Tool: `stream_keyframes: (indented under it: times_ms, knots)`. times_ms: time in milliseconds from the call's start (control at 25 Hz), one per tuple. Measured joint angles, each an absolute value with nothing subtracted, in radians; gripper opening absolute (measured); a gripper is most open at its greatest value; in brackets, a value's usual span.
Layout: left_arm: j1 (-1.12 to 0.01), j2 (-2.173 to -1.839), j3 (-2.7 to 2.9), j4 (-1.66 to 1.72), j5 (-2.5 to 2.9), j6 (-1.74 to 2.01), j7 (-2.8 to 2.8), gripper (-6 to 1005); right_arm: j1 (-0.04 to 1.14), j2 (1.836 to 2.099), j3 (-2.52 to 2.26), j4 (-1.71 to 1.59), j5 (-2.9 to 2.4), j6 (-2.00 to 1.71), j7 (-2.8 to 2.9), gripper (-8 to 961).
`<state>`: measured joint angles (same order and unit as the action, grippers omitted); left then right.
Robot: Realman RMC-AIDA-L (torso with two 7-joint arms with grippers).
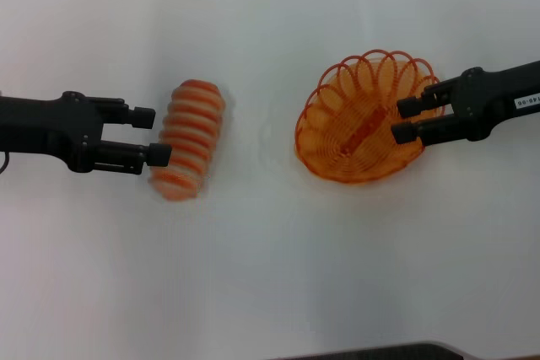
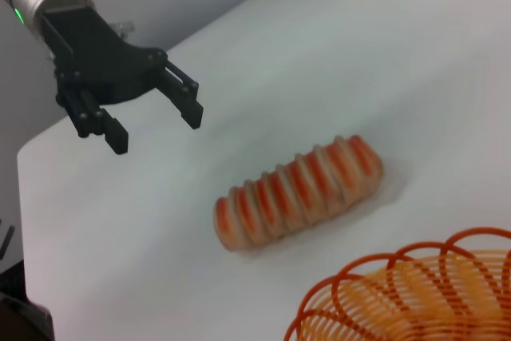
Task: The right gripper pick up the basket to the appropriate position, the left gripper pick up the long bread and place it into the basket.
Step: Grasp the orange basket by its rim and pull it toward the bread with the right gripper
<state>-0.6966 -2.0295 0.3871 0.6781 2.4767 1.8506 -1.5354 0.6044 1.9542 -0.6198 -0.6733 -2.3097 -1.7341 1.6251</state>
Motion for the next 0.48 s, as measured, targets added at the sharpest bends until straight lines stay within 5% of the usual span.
stream_keyframes:
  times_ms: [480]
  knots:
    - [-0.705,-2.040,0.394,0.673,2.465,1.827,-1.530,781,0.633,1.935,-0.517,-0.702,-2.133,-1.583,1.854,567]
